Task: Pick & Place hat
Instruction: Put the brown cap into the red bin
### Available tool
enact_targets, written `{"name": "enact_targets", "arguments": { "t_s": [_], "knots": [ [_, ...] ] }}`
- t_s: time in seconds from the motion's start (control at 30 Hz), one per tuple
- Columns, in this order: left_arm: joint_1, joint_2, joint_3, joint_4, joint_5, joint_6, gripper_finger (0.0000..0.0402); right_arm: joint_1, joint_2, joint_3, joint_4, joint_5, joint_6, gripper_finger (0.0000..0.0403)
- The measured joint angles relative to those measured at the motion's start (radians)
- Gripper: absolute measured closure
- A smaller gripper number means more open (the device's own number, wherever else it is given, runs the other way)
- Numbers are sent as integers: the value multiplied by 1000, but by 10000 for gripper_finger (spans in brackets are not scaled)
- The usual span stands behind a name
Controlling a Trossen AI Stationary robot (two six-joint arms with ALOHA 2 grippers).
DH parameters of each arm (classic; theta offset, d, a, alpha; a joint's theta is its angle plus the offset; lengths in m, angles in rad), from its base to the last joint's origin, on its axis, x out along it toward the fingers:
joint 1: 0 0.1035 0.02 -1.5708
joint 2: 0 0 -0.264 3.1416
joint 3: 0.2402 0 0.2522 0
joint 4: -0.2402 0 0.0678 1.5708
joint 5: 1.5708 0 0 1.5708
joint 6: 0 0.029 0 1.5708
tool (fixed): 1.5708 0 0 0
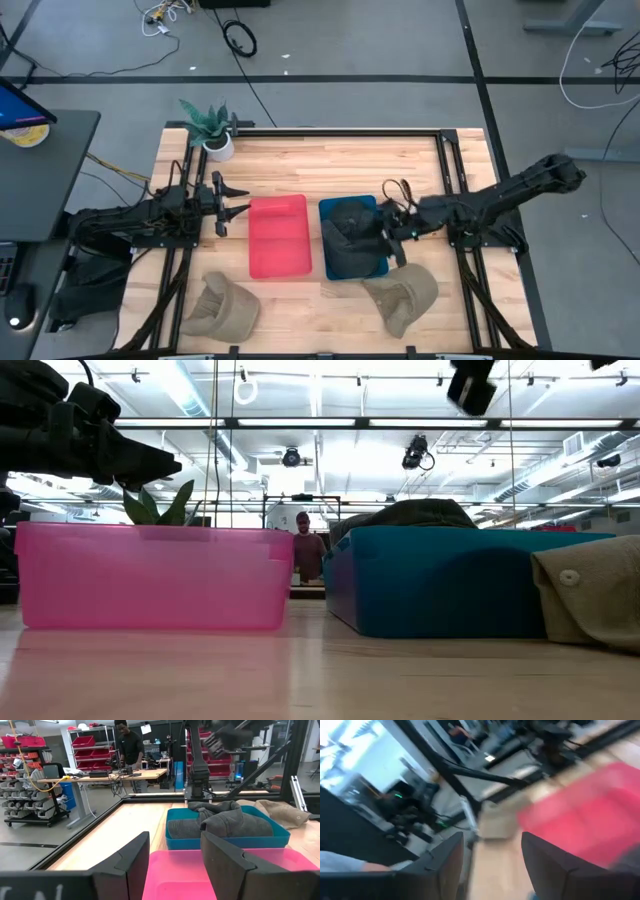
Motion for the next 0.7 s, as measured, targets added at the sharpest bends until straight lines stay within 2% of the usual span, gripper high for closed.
{"name": "enact_targets", "arguments": {
  "t_s": [0.07, 0.13, 0.43, 0.6, 0.7],
  "knots": [
    [0, 0, 0, 0, 0, 0, 220, 50, 0, 7, 15, 41, 21, 197],
    [0, 0, 0, 0, 0, 0, 220, 98, 0, 31, -40, 92, 39, 197],
    [0, 0, 0, 0, 0, 0, 220, 280, 12, 238, -528, 311, 275, 197],
    [0, 0, 0, 0, 0, 0, 220, 348, 76, 337, -762, 330, 475, 197],
    [0, 0, 0, 0, 0, 0, 220, 376, 145, 387, -874, 274, 627, 197]
  ]
}}
